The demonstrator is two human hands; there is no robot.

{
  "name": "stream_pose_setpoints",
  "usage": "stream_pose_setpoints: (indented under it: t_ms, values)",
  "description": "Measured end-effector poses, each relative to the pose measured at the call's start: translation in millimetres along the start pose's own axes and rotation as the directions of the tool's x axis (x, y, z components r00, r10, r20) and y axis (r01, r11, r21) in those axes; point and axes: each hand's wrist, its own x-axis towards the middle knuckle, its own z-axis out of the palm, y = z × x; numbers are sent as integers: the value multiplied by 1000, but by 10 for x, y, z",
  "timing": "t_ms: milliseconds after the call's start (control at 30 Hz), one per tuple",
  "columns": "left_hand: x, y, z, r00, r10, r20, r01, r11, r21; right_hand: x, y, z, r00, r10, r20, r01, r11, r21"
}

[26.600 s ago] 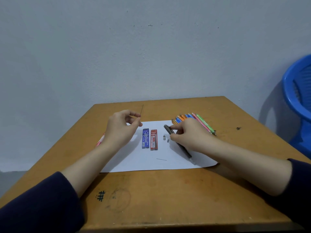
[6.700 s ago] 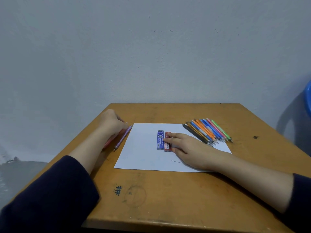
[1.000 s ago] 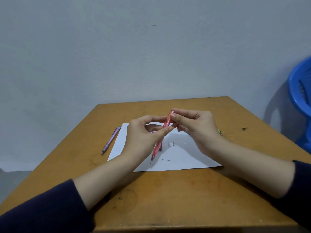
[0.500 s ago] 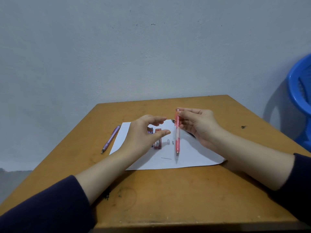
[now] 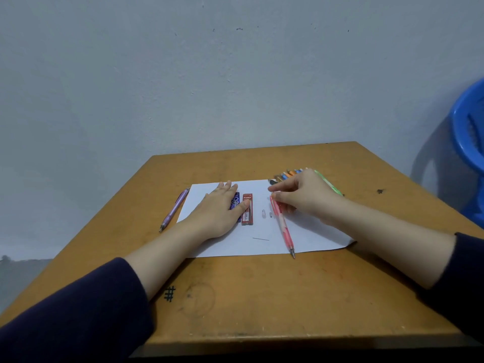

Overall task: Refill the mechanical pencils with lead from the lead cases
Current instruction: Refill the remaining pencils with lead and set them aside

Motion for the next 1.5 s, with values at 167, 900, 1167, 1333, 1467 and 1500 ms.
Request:
stream_pose_setpoints:
  t_ms: [167, 900, 1167, 1333, 1467, 1500]
  values:
    - [-8, 1, 1, 999, -3, 33, 3, 1000, 19, -48, -29, -1, 999, -18, 42, 24, 989, -149]
    - [-4, 10, -7, 998, -6, 58, 5, 1000, 13, -40, -50, 23, 993, 46, 105, -27, 984, -178]
    - [49, -145, -104, 1000, 0, -31, -1, 999, -46, -42, -194, -22, 982, -171, 77, 184, 956, -227]
    - [129, -300, -138, 995, -51, -86, 51, 999, 2, 54, -331, 35, 958, -241, 157, 275, 924, -264]
    - [128, -301, -91, 998, -50, -39, 51, 999, 5, 181, -385, 101, 938, -173, 300, 291, 865, -409]
    - [125, -306, -83, 999, -45, -25, 45, 999, 6, 204, -403, 118, 932, -145, 331, 289, 851, -439]
